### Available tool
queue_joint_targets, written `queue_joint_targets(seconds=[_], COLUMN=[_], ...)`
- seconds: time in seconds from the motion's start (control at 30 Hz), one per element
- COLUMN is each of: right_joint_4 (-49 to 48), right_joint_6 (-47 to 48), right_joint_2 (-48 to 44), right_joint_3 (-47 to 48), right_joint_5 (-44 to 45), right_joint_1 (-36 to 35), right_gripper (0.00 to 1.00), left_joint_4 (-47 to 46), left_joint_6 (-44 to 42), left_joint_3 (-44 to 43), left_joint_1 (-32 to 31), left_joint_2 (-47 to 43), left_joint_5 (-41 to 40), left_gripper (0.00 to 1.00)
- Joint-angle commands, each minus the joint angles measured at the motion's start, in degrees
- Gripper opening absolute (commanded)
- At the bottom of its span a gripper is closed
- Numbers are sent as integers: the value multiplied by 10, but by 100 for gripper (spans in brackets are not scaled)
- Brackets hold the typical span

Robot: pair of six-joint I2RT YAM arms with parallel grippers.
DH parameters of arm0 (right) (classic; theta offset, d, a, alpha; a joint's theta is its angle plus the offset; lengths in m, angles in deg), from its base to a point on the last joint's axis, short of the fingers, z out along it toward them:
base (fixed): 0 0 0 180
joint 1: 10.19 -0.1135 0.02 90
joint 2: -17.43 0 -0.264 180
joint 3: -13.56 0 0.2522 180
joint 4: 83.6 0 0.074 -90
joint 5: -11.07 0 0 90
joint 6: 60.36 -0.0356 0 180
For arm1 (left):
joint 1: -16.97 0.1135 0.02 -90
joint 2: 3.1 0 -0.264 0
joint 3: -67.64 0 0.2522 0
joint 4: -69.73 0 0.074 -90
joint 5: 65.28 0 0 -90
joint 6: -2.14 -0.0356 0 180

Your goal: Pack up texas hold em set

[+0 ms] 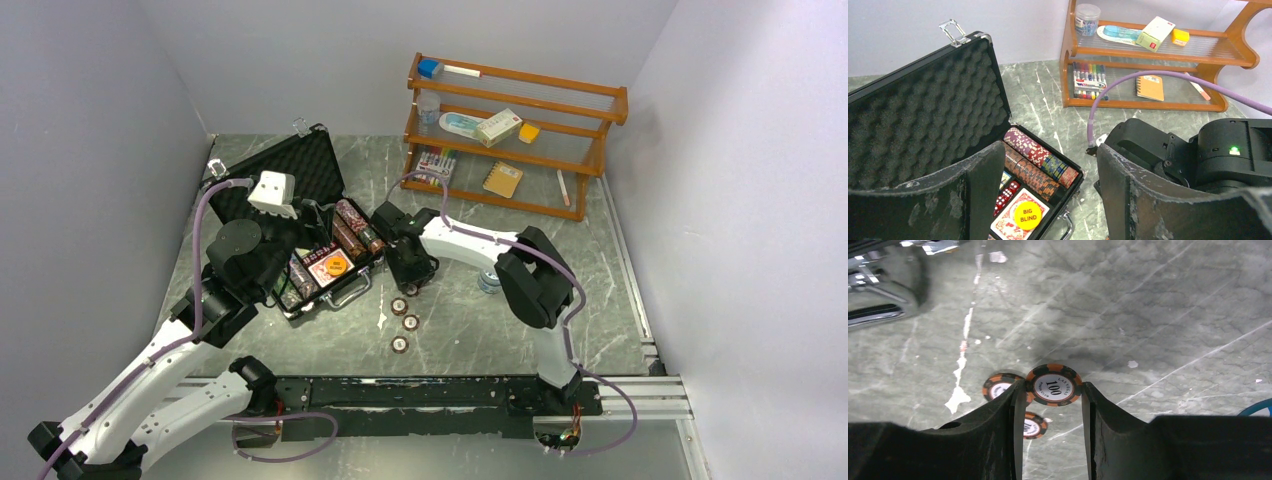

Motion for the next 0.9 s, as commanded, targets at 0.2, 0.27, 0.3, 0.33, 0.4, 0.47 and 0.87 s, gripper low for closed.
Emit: queue_joint_targets(seconds=[0.2,0.27,0.3,0.33,0.4,0.47,0.87], right_joint_4=[11,12,12,10,10,8,-1], right_joint_6=[-6,-7,-6,-5,-2,1,8], right_joint_2=[-11,-5,-3,-2,-2,-2,21], right_joint_3=[30,30,29,28,28,27,20], right_joint_5=[-19,-16,-16,-15,-14,-17,-43], right_joint_1=[-41,-44,-45,-46,-47,-48,-50], right_gripper=[44,44,45,45,45,46,48], left_joint_4=[-4,-4,-4,-4,-3,-3,-3], left_joint_6=[0,0,0,0,0,0,0], left_joint_3=[3,4,3,3,3,3,2], left_joint_1=[3,3,3,3,3,3,3], left_joint_2=[-6,-5,-5,-4,-4,-4,-2], left_joint_5=[-12,-12,-12,-12,-11,-11,-10], left_gripper=[72,72,72,72,72,72,72])
